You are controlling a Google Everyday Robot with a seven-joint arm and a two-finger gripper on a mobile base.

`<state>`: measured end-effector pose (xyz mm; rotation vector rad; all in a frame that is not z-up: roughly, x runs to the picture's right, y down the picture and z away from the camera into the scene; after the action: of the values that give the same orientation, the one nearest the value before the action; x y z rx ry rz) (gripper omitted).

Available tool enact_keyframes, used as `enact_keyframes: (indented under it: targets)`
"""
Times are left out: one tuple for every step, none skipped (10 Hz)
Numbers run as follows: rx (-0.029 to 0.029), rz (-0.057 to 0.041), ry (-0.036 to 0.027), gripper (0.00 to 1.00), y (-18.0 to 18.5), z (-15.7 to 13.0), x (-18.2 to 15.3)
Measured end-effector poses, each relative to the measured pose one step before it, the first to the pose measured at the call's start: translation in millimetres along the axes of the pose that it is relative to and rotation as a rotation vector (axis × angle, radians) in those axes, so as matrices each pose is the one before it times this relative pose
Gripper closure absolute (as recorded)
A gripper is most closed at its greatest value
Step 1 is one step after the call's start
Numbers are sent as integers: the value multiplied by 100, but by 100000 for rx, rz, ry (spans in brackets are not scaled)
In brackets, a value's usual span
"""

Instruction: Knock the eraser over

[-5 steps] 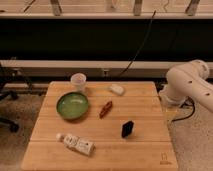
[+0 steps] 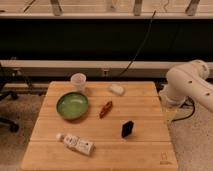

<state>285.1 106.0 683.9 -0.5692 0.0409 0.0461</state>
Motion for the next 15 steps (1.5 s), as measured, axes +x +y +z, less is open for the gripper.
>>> enact_keyframes:
  targets:
    - [-1, -4, 0, 20, 0, 2, 0]
    - [1, 0, 0, 20, -1, -2, -1]
    - [-3, 3, -1, 20, 1, 0, 1]
    - [3, -1, 1, 20, -1, 0, 0]
    - [-1, 0, -5, 20, 0, 1, -2]
    - [-4, 1, 2, 20, 2, 1, 1]
    - [10, 1, 5, 20, -2, -3, 2]
    - [-3, -3, 0, 20, 0, 2, 0]
    - [2, 0, 3, 20, 0, -2, 0]
    - [0, -5, -4, 21, 6, 6, -3]
    - [-44, -210, 140, 27, 211, 211, -87]
    - [-335, -188, -605, 37, 591, 592, -524]
    - [-8, -223, 79, 40, 249, 391, -143]
    - [-125, -100, -247, 40, 163, 111, -176]
    - [-88, -178, -53, 40, 125, 90, -145]
